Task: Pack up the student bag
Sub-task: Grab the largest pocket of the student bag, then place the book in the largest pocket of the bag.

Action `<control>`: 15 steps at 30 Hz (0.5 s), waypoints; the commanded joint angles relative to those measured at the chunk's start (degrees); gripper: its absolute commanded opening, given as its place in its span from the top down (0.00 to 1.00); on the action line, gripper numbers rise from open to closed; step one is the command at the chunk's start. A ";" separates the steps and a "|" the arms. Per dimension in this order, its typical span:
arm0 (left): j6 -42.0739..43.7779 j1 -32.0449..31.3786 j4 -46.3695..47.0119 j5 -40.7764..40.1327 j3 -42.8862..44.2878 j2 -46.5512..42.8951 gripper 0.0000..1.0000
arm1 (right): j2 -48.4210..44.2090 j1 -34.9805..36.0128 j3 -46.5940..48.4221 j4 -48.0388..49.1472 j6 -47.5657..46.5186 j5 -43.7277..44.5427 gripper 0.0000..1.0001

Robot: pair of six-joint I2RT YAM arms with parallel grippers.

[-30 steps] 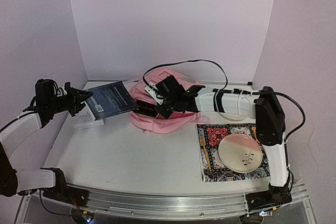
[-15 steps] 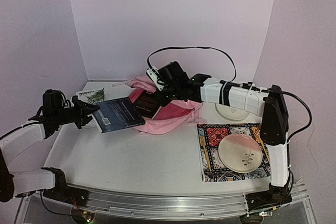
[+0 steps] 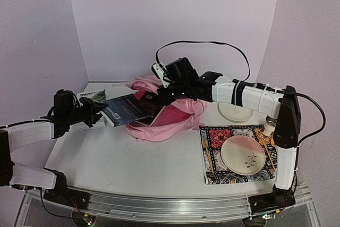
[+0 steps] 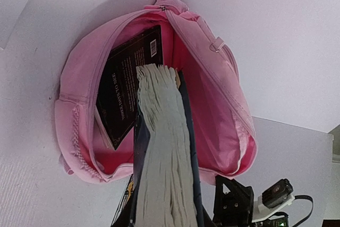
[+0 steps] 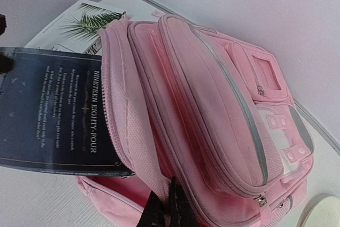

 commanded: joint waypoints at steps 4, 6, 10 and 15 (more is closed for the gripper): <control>-4.95 -4.50 17.84 -3.16 3.84 6.06 1.00 | -6.33 0.77 -0.78 8.26 4.40 -4.83 1.00; -5.41 -5.15 20.74 -4.41 4.16 8.26 1.00 | -6.45 0.91 -0.93 8.62 4.90 -5.48 1.00; -6.80 -6.55 26.85 -7.45 4.62 13.44 1.00 | -6.56 1.30 -1.28 9.15 5.66 -6.47 1.00; -8.42 -8.50 34.82 -9.17 7.57 20.17 1.00 | -6.46 1.78 -1.80 9.47 6.48 -7.16 1.00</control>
